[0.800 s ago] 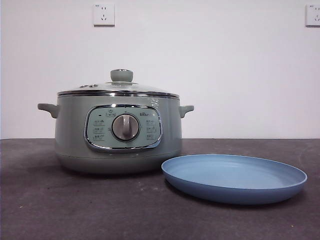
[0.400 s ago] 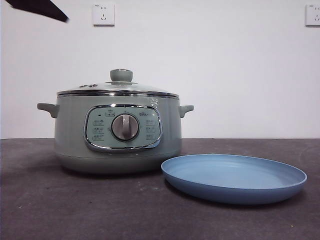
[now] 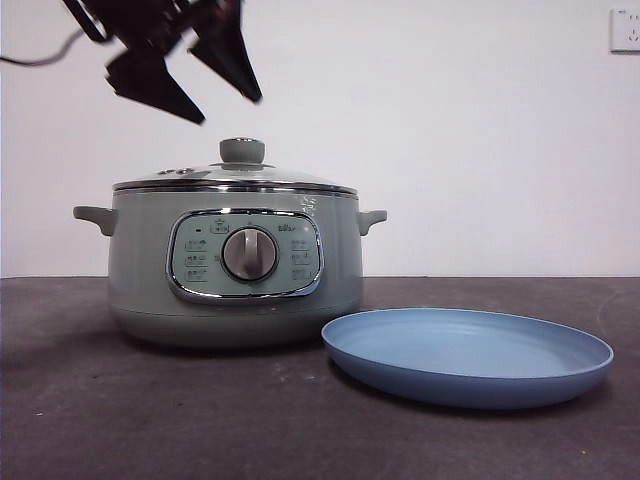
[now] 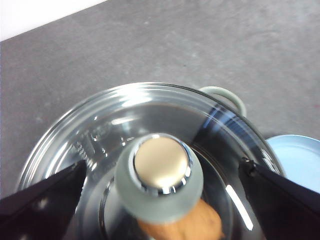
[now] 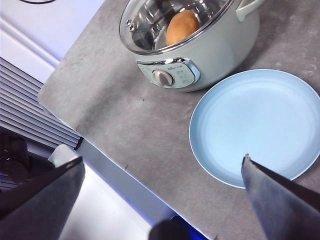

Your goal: Take the potato out from the steamer,put the potato on the plate,close the lid

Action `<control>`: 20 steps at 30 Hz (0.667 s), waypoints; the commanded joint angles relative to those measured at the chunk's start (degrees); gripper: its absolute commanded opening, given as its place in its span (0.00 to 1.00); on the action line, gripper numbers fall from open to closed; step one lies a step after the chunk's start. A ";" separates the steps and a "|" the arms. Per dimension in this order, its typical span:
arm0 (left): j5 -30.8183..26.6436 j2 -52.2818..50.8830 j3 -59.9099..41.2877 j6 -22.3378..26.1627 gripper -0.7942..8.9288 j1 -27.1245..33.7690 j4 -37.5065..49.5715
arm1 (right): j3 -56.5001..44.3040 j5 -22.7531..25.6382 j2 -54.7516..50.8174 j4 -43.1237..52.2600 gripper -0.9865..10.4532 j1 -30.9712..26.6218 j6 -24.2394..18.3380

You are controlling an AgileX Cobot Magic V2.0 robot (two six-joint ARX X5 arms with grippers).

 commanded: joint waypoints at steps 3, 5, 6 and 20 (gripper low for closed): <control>-0.96 4.33 0.07 1.16 0.73 -1.14 2.95 | 0.09 -0.04 0.02 0.31 0.66 0.13 0.59; -1.77 5.68 0.07 1.16 0.73 -1.40 3.52 | 0.09 -0.04 0.02 0.31 0.66 0.13 0.81; -1.77 6.19 0.07 1.16 0.73 -1.40 3.58 | 0.09 -0.04 0.00 0.28 0.66 0.13 0.83; -1.70 6.69 0.07 1.14 0.19 -1.40 3.06 | 0.09 0.31 0.02 2.03 0.66 0.13 0.77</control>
